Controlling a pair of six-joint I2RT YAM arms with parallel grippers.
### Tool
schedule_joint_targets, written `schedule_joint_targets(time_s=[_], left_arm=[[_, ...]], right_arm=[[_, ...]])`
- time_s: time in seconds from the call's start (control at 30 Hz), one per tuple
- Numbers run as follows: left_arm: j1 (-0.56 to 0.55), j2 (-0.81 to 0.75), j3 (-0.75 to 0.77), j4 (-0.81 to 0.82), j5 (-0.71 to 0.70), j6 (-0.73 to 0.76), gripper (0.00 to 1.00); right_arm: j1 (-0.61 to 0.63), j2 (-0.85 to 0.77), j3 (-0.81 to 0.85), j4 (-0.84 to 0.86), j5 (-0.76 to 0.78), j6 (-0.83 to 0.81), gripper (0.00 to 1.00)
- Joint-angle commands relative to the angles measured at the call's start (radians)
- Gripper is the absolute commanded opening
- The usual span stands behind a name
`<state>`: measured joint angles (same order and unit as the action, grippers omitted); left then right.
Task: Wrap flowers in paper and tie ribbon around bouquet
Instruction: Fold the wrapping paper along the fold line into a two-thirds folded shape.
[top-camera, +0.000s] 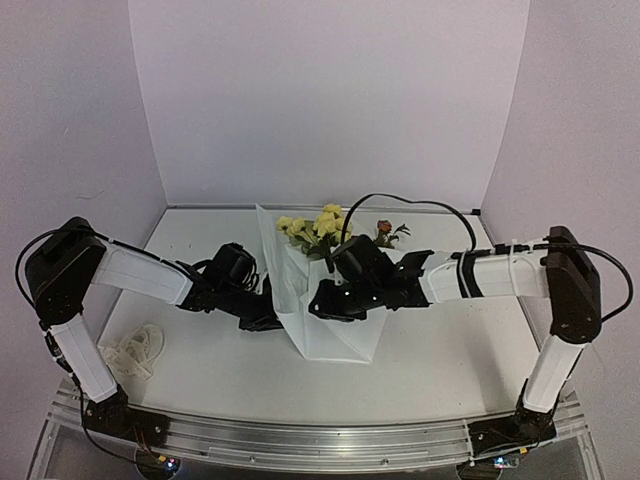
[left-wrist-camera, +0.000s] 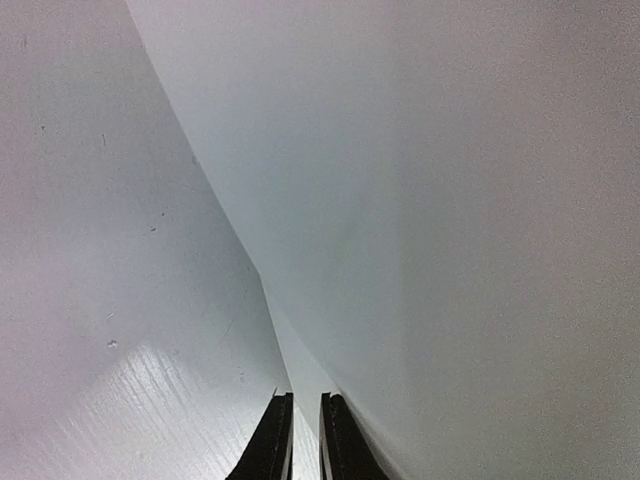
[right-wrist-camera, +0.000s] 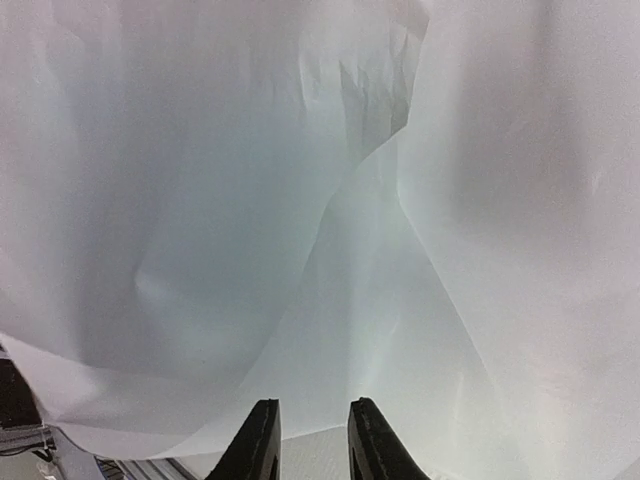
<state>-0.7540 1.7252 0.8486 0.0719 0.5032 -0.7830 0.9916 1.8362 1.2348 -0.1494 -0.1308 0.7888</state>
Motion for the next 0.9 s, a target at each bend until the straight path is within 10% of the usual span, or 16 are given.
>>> schedule_joint_targets(time_s=[0.0,0.87], left_arm=[[-0.006,-0.026,0.031,0.029,0.016,0.019,0.12],[-0.137,0.227,0.333,-0.116,0.026,0.139,0.12]], right_arm=[[0.000,-0.113,-0.029,-0.104,0.105,-0.071,0.27],[-0.038,-0.101,-0.362,0.066,0.203,0.082,0.35]])
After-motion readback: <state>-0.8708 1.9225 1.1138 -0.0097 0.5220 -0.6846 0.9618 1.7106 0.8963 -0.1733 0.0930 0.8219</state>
